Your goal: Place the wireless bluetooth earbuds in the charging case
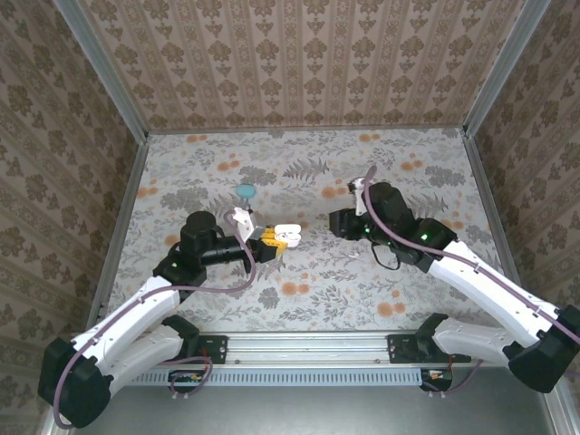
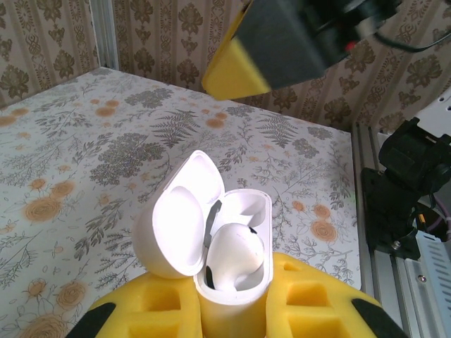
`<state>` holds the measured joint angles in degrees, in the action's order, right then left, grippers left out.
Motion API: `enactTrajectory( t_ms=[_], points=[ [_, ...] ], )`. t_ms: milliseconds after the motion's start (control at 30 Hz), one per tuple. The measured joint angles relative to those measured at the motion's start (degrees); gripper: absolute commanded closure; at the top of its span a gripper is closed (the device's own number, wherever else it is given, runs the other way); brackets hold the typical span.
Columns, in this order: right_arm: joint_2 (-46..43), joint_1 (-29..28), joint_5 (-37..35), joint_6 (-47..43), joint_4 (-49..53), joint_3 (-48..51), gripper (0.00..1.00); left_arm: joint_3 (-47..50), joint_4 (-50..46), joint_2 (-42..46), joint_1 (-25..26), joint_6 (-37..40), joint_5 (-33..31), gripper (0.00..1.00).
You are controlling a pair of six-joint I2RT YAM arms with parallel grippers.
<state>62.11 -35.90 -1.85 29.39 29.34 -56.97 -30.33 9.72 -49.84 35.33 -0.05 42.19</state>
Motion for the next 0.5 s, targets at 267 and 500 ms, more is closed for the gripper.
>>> enactTrajectory(
  t_ms=[267,500],
  points=[
    [6.78,11.72,5.55,9.86,2.21,8.66,0.55,0.74,0.02,0.00,0.00,0.00,-0.28,1.00],
    [14.62,12.41,6.64,11.58,1.36,10.12,0.61,0.94,-0.35,-0.02,0.00,0.07,-1.14,1.00]
  ],
)
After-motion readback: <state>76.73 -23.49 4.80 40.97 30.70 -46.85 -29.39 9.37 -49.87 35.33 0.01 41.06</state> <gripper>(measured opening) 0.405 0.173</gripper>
